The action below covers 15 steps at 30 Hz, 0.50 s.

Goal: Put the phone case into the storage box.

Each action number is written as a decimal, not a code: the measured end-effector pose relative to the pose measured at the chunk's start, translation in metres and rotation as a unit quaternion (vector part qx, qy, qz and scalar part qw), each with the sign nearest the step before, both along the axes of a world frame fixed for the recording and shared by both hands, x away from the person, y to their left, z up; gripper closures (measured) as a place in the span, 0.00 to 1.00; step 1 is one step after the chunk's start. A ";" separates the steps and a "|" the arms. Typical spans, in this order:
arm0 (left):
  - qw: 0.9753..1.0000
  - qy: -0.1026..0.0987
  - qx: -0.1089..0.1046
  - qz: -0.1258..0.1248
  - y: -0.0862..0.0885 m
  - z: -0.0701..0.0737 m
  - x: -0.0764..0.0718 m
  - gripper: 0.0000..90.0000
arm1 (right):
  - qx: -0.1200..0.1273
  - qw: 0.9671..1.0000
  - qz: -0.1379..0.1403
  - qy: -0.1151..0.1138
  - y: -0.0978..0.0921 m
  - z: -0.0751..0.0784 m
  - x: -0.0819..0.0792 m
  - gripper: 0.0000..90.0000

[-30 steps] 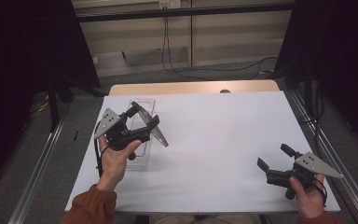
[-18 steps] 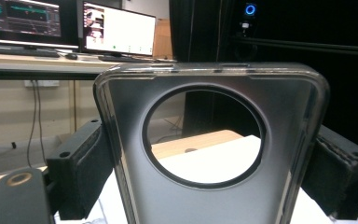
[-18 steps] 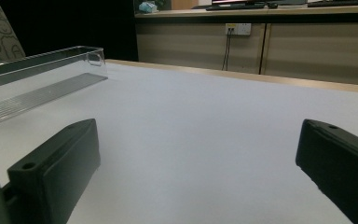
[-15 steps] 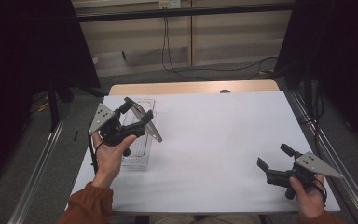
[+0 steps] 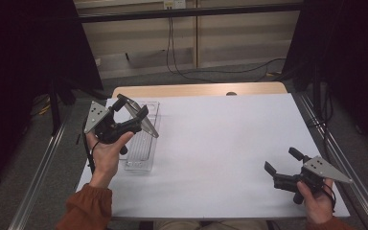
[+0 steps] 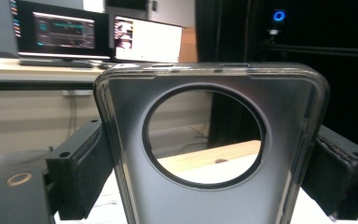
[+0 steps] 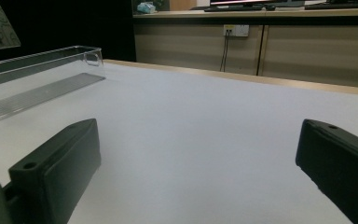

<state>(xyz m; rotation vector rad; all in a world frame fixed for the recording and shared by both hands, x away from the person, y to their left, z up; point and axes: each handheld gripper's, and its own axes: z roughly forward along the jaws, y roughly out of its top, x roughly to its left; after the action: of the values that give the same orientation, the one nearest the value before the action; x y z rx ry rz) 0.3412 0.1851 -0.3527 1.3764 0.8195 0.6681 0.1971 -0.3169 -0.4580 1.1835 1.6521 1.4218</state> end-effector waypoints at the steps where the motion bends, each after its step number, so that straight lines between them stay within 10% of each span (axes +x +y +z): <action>1: 1.000 0.002 0.008 0.003 0.002 0.000 0.001 0.14 | 0.000 1.000 -0.002 -0.001 0.000 0.000 0.000 0.00; 15: 0.999 0.007 0.024 0.029 0.006 -0.004 0.016 0.14 | -0.005 1.000 0.002 0.000 0.001 -0.001 0.001 0.00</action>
<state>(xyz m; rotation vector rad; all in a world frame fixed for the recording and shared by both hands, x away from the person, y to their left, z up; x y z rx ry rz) 0.3571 0.1914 -0.3563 1.4063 0.8613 0.7274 0.1977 -0.3158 -0.4593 1.1762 1.6600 1.4149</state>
